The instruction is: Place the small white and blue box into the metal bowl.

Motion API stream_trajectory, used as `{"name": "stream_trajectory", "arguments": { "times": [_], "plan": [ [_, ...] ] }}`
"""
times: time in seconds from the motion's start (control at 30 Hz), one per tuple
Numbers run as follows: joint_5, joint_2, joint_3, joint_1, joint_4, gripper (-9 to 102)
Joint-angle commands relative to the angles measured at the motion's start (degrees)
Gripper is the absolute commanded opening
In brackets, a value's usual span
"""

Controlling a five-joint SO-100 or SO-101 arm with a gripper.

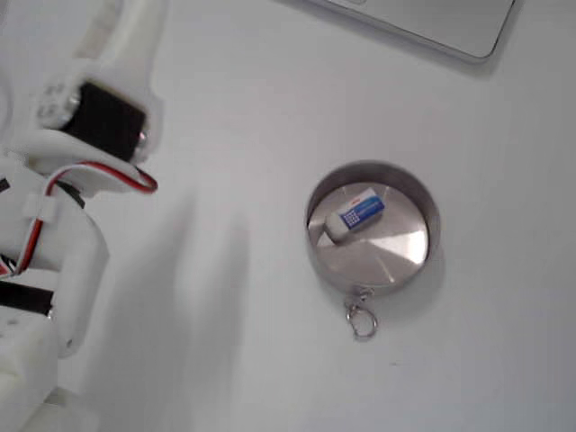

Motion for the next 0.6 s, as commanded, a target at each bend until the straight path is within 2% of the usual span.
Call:
{"name": "stream_trajectory", "arguments": {
  "times": [0.0, 0.13, 0.23, 0.3, 0.37, 0.57],
  "plan": [
    [-21.5, 3.3, 1.3, -5.1, 0.1, 20],
    [-32.9, 3.0, 1.4, -11.5, 0.1, 20],
    [-34.3, 3.5, 1.5, -13.5, 0.4, 20],
    [-34.3, 6.1, 2.7, -13.4, 4.3, 20],
    [-34.3, 13.6, 4.3, -12.9, 12.0, 20],
    [-34.3, 38.1, 6.2, -13.0, 49.1, 20]
  ]
}}
